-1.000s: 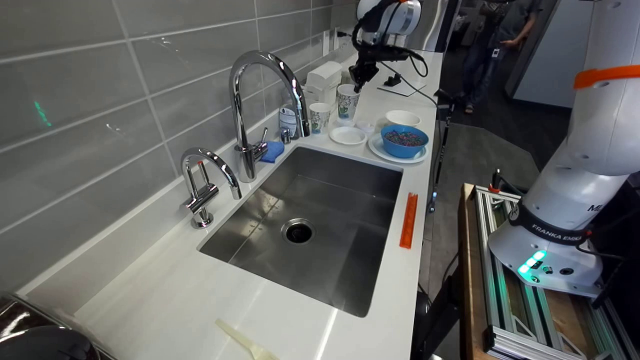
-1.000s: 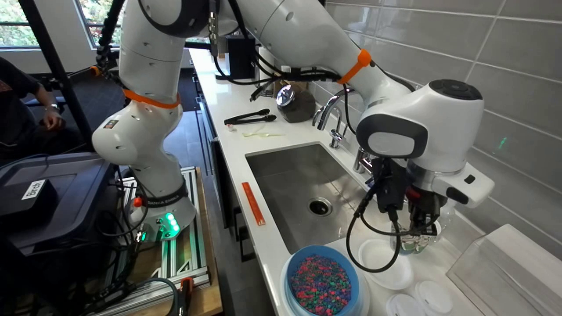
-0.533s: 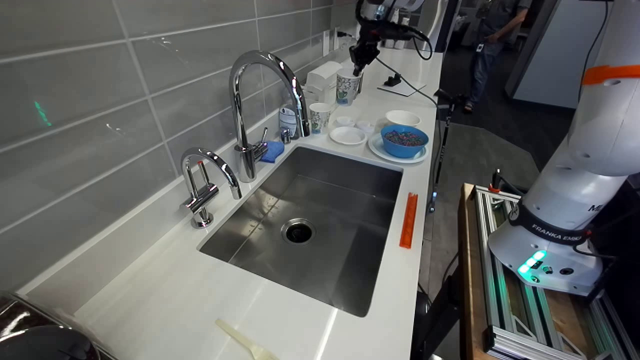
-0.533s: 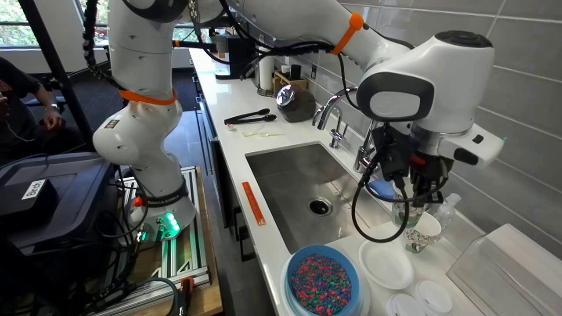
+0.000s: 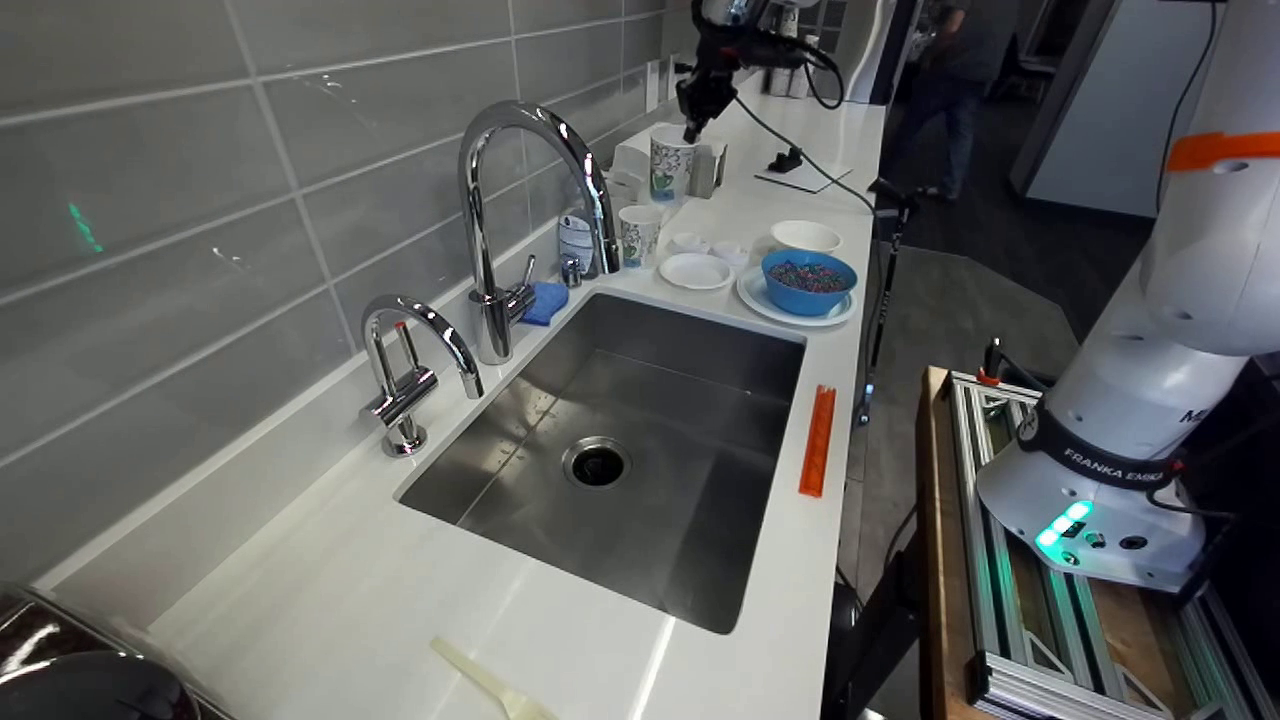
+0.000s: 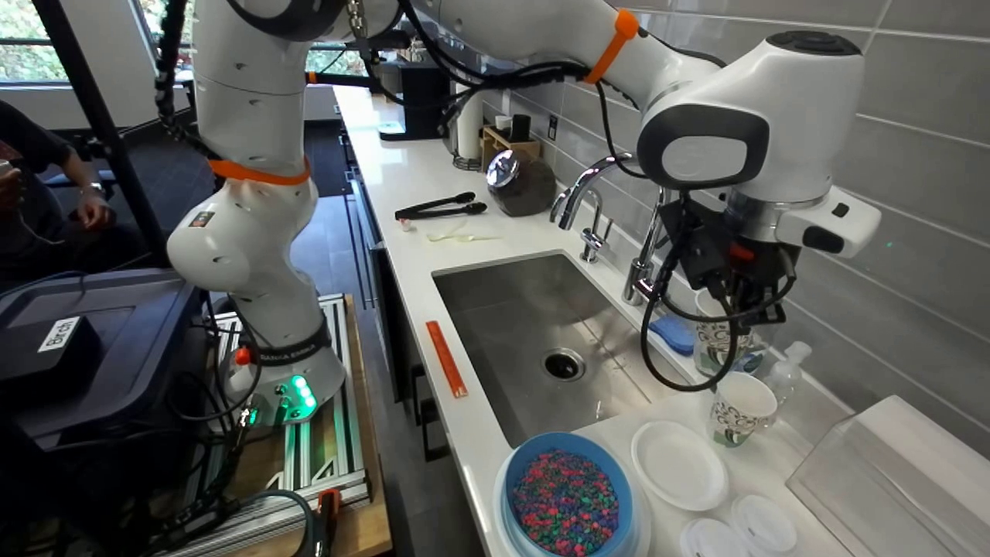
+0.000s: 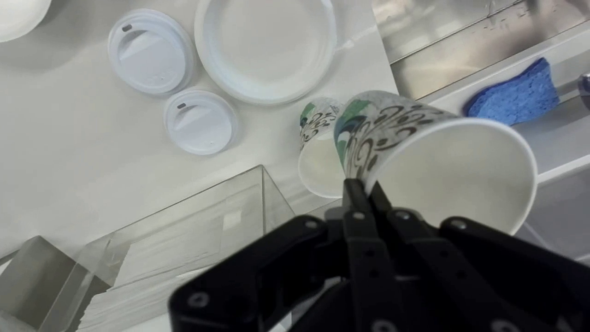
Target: Put the cup in the sink and turn on the tap
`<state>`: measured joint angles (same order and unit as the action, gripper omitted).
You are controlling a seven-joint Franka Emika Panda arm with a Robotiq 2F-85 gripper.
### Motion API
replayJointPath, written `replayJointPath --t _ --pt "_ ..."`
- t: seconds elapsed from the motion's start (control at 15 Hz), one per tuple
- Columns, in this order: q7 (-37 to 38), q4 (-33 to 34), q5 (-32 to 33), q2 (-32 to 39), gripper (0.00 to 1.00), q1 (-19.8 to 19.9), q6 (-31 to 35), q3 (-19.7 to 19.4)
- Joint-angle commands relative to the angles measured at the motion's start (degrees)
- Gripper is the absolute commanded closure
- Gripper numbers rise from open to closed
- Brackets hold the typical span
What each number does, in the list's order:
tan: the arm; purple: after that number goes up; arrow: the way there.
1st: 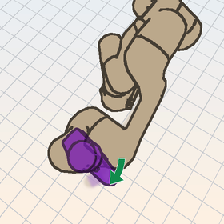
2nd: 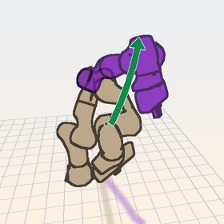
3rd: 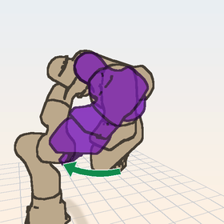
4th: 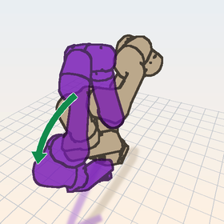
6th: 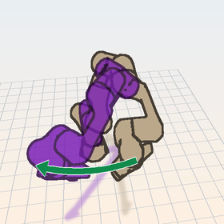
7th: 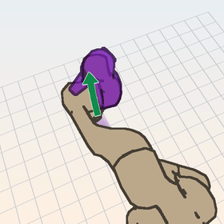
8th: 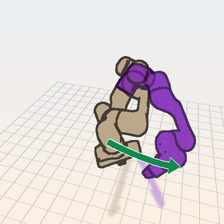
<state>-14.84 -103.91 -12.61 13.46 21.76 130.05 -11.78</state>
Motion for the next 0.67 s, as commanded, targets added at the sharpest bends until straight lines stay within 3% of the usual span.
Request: replayJointPath --t 0.0,0.6 --pt "-2.78 -1.2 -0.12 -0.89 0.99 -0.81 -2.58 0.3" --pt "-9.36 -15.83 1.32 -6.12 0.99 -3.98 -0.02 1.63"
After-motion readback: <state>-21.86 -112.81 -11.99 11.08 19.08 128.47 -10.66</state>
